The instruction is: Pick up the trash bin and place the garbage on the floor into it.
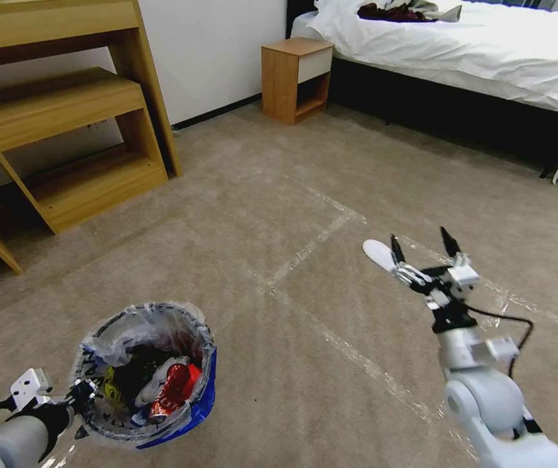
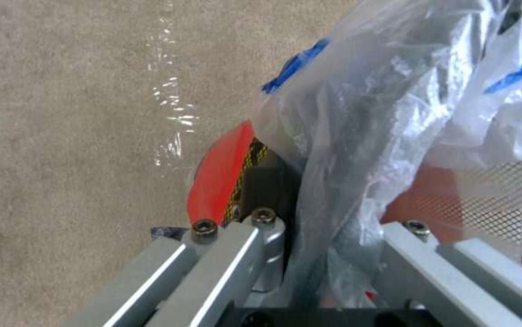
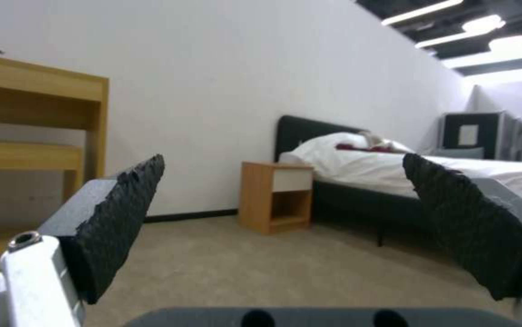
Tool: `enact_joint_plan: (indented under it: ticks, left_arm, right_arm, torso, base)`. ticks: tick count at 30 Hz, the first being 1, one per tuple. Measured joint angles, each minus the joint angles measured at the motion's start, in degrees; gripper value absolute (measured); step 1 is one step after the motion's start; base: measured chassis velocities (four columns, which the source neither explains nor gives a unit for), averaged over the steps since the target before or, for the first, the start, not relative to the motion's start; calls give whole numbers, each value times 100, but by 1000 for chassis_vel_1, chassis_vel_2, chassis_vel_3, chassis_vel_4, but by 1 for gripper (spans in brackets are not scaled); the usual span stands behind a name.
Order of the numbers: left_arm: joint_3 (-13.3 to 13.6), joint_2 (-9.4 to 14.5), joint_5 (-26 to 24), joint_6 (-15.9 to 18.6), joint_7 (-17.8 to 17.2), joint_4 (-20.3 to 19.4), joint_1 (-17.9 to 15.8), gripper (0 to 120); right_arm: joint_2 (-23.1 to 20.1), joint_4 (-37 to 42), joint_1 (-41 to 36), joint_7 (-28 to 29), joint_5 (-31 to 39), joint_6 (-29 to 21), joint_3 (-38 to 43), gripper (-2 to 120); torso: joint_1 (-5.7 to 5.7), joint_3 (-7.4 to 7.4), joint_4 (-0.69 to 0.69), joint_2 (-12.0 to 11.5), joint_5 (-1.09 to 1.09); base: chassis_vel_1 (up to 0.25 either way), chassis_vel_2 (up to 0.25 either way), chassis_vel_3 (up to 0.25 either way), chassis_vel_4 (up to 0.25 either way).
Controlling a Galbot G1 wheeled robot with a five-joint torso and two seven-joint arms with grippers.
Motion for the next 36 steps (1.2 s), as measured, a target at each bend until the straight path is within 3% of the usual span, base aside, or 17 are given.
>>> enact_joint_plan:
  ticks: [10,18,36]
  left_arm:
    - [18,-100,10,0,4,0,-22,0]
    - [-15,-100,12,0,4,0,-16,0]
    - [-34,-79,0,0,6,0,-56,0]
  right_arm:
    - [586,71,-469,-48,-495,594,245,100]
    - [748,-72,-672,33,-709,999,198,100]
    - [880,-460,-534,21,-938,1163,-33,100]
  torso:
    - [0,1,1,0,0]
    - [0,1,2,0,0]
    - [0,1,1,0,0]
  base:
    - [0,0,0,0]
    - [0,0,0,0]
    - [0,0,0,0]
